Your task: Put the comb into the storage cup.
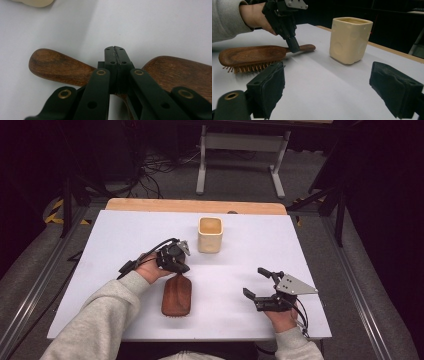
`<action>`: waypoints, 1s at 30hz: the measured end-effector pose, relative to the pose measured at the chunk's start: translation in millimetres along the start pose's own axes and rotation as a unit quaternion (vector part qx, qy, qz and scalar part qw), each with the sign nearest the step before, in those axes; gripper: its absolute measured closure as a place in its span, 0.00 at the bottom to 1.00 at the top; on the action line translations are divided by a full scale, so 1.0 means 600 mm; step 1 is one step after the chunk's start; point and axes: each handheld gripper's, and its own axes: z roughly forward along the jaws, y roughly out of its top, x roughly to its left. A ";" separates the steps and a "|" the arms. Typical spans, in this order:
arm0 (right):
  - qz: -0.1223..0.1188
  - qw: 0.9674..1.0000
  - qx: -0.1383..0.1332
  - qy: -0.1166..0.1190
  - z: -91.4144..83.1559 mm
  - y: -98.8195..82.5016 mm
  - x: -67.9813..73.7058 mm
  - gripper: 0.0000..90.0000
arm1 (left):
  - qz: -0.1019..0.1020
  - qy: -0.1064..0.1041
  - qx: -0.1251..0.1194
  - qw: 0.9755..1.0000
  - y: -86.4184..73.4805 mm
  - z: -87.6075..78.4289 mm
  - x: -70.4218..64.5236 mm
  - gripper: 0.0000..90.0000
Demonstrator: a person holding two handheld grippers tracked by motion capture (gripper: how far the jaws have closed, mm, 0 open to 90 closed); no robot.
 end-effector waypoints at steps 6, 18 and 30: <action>0.002 1.000 0.000 -0.001 0.000 0.000 0.000 0.15 | 0.000 0.006 0.021 1.000 -0.004 0.001 0.001 1.00; 0.002 1.000 -0.002 0.001 0.000 0.000 0.000 0.15 | -0.004 0.013 0.049 0.999 -0.022 -0.009 0.003 1.00; 0.002 1.000 -0.001 0.002 0.000 0.000 0.000 0.14 | -0.011 0.005 0.071 0.997 -0.052 -0.020 0.004 1.00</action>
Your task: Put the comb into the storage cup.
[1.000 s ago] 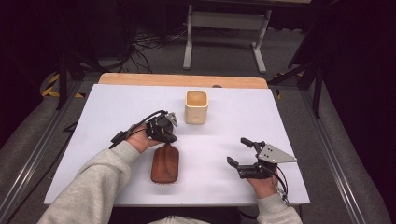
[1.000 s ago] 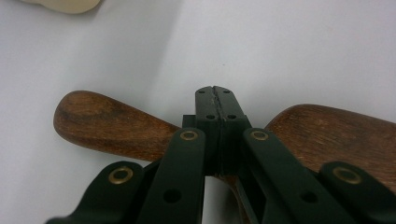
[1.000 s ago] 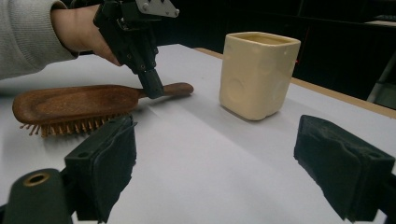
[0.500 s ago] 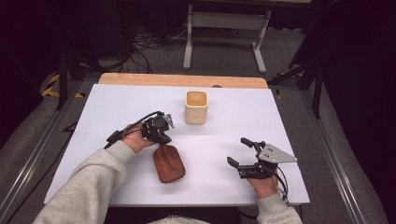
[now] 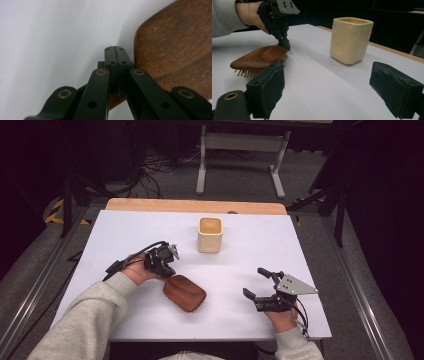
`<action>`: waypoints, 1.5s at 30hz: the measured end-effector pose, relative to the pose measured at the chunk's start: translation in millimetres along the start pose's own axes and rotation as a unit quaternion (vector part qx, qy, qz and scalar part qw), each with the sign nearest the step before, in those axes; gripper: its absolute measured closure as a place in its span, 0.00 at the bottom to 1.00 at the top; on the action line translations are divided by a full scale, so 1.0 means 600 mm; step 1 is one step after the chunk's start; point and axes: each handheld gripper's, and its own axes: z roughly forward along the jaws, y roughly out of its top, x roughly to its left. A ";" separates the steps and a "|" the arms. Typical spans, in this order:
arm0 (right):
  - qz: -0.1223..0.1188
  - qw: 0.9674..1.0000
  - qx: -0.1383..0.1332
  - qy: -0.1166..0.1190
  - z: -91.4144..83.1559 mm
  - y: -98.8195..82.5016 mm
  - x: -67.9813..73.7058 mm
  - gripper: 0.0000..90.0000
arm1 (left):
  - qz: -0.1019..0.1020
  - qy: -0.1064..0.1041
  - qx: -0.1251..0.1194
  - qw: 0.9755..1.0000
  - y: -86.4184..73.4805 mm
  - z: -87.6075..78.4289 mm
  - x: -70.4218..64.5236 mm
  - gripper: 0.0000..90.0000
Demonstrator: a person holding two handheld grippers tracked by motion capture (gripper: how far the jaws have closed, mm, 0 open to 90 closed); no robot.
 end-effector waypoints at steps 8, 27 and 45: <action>0.000 1.000 0.001 0.001 0.001 0.000 0.001 0.14 | -0.001 -0.010 0.004 1.000 -0.018 -0.001 -0.003 1.00; 0.001 1.000 -0.001 0.004 0.002 0.000 0.002 0.14 | -0.008 -0.020 0.010 1.000 -0.049 -0.007 -0.009 0.99; 0.001 1.000 -0.002 0.005 0.002 0.000 0.002 0.14 | -0.015 -0.020 -0.048 0.999 -0.067 -0.052 -0.006 0.68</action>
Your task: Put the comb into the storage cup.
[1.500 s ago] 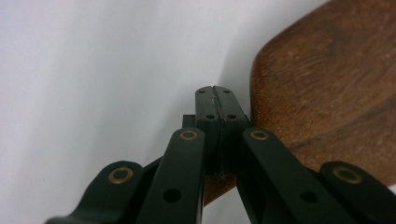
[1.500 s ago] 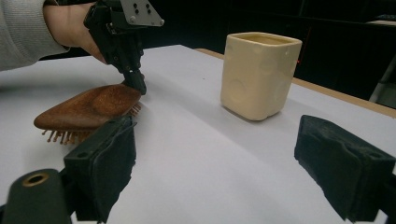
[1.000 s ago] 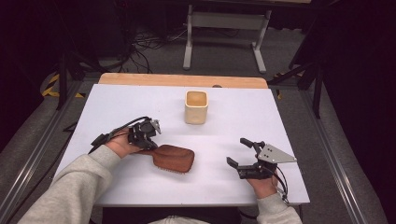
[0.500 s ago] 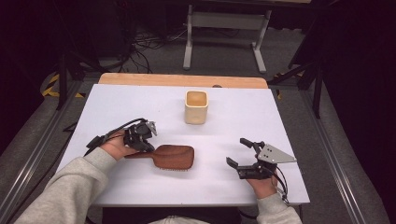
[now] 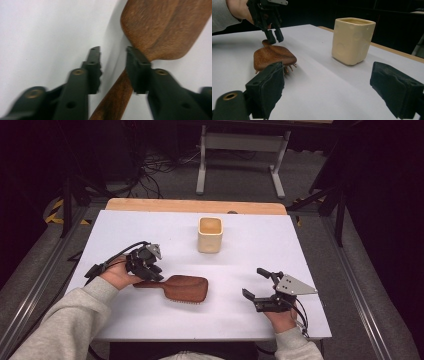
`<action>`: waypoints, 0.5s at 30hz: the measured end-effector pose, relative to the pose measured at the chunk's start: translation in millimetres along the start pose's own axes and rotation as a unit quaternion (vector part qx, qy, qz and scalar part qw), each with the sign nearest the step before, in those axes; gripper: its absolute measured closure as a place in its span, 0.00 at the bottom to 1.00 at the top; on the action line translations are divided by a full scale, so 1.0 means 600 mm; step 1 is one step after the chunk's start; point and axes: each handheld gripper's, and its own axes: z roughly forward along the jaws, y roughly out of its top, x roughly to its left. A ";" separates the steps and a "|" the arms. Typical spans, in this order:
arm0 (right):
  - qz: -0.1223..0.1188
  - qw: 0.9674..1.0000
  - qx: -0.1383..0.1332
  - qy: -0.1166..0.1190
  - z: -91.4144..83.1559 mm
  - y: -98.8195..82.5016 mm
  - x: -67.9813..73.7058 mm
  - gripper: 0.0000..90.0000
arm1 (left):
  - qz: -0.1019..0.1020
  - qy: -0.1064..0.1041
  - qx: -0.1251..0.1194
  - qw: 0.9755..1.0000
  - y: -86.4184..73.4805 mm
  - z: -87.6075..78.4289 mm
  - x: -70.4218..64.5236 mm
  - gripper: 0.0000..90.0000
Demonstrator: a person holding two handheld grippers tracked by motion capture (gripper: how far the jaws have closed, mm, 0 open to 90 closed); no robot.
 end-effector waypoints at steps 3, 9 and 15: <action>0.000 1.000 0.000 0.000 0.000 0.000 0.000 0.14 | 0.006 0.002 -0.016 1.000 -0.002 -0.005 -0.005 0.47; 0.000 1.000 0.000 0.000 0.000 0.000 0.000 0.13 | 0.007 -0.012 -0.031 0.999 -0.008 -0.014 -0.013 0.16; 0.001 1.000 0.001 0.002 0.001 0.000 0.000 0.13 | 0.030 -0.018 -0.027 0.999 -0.016 -0.012 -0.022 0.02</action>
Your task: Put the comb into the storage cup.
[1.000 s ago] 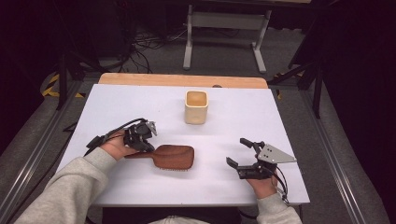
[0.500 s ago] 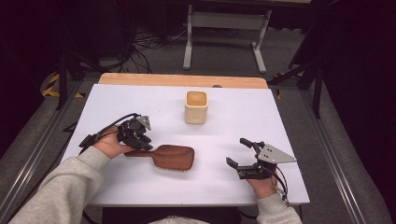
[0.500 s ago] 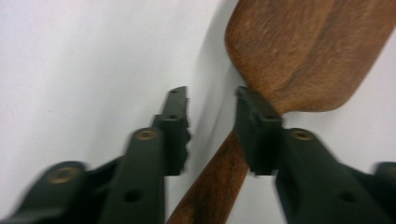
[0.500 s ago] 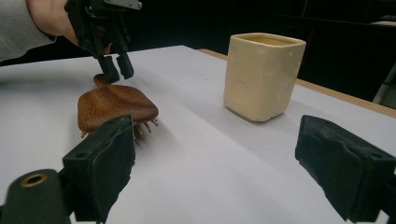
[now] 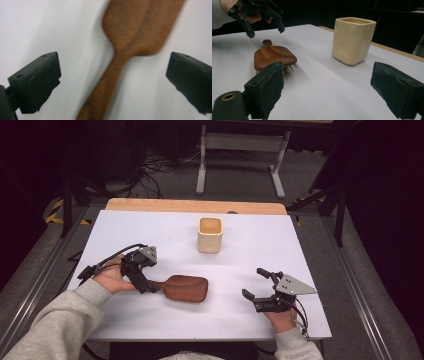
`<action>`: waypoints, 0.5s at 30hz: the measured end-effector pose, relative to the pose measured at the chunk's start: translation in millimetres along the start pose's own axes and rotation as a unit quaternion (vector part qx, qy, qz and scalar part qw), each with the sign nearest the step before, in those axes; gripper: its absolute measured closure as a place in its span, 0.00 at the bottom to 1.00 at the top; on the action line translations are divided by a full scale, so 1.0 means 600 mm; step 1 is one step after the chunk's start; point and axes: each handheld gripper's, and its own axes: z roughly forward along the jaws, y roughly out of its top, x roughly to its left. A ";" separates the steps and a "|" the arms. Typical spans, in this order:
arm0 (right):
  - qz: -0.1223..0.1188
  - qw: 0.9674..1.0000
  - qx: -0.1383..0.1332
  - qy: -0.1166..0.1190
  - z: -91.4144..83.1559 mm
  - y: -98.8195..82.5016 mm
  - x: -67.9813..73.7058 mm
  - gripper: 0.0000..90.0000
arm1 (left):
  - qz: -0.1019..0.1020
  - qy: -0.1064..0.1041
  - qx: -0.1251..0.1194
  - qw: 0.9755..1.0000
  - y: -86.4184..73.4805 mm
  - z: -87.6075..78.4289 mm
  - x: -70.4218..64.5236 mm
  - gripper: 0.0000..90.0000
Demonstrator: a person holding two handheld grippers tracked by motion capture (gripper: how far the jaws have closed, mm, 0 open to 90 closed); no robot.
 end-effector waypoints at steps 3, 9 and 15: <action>0.001 1.000 0.001 -0.001 0.000 0.000 0.000 0.13 | 0.007 -0.004 0.006 1.000 -0.003 0.004 -0.005 0.01; 0.001 1.000 0.001 -0.001 0.001 0.000 0.000 0.13 | 0.028 0.027 0.014 0.999 0.001 0.008 -0.020 0.00; 0.002 1.000 0.000 0.001 0.001 0.000 0.000 0.13 | 0.036 0.020 0.031 0.999 0.007 0.014 -0.024 0.01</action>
